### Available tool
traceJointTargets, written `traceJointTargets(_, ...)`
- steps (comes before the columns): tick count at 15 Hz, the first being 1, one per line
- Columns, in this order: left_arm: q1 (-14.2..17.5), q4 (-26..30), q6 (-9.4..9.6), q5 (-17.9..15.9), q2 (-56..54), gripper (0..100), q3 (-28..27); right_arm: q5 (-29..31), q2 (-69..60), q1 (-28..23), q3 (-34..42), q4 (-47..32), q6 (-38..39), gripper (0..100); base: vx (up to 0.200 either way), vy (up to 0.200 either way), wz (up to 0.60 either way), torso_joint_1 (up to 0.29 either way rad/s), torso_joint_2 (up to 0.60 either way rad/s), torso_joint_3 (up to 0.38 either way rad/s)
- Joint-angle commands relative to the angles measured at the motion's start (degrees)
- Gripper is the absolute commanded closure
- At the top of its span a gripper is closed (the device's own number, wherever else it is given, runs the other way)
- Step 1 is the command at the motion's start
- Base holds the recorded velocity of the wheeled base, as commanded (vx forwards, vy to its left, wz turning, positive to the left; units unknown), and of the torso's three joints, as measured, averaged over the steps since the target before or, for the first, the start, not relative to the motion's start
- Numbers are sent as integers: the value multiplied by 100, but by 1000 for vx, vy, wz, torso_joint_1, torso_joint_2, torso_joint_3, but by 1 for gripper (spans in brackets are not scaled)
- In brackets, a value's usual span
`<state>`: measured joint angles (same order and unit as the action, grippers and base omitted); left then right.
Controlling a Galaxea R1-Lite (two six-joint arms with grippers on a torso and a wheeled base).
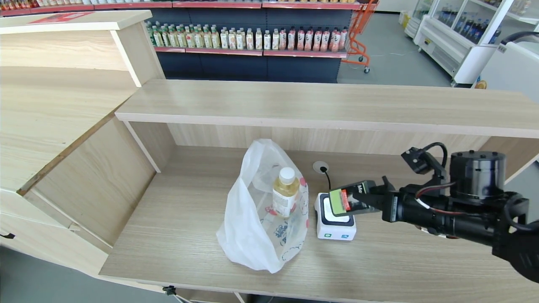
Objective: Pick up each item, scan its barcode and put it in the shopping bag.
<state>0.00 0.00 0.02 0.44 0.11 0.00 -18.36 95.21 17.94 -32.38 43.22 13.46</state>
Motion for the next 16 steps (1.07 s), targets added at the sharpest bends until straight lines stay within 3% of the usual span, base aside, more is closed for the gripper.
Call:
traceJointTargets(1,0,0,-2,0,-2,0,0,-36,-908,16,399,-402,-36,100,0,200,0,2,2,7)
traceJointTargets(3,0,0,6,0,-2,0,0,-45,-1127,86,373,-955,254,100,0,200,0,-3,-2,5)
traceJointTargets(7,0,0,-2,0,-2,0,0,-10,-855,640,276,-1043,368,100,0,0,0,0,0,0)
traceJointTargets(12,0,0,-2,0,-2,0,0,509,253,1378,-128,-964,359,100,0,0,0,0,0,0)
traceJointTargets(16,0,0,-2,0,-2,0,0,579,1131,1440,-498,-525,254,100,0,0,0,0,0,0)
